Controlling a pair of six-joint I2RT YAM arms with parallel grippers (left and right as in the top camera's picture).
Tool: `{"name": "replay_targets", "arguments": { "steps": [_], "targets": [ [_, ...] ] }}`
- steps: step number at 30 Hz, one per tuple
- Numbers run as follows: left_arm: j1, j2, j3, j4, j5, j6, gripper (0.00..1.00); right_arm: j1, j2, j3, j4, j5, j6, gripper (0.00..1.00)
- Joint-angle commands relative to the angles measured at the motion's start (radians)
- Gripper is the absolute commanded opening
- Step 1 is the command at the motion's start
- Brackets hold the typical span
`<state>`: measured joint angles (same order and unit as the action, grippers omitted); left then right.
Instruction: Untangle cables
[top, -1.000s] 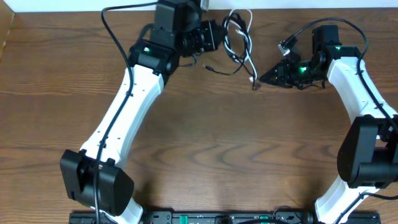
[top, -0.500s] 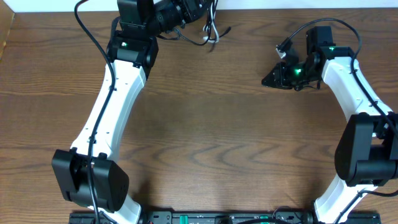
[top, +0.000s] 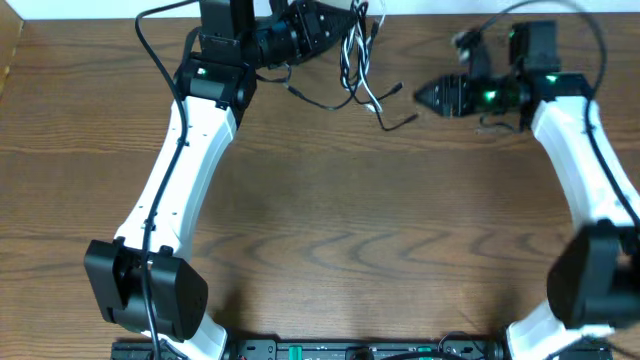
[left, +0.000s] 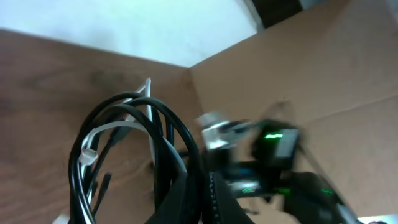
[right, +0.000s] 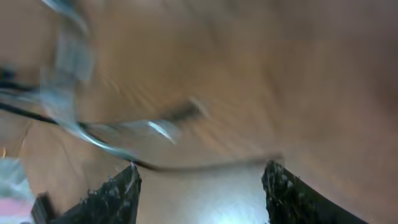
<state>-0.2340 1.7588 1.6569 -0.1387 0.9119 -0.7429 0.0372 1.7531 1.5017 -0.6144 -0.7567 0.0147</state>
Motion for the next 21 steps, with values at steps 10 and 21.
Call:
{"name": "replay_targets", "arguments": {
  "steps": [10,21],
  "targets": [
    [-0.105,-0.014,0.011,-0.107,0.023,0.089,0.08,0.056,-0.023,0.03,0.181,-0.03,0.181,0.56],
    [-0.132,-0.014,0.011,-0.113,0.024,0.088,0.07,0.076,0.059,0.029,0.185,-0.043,0.198,0.5]
  ]
}}
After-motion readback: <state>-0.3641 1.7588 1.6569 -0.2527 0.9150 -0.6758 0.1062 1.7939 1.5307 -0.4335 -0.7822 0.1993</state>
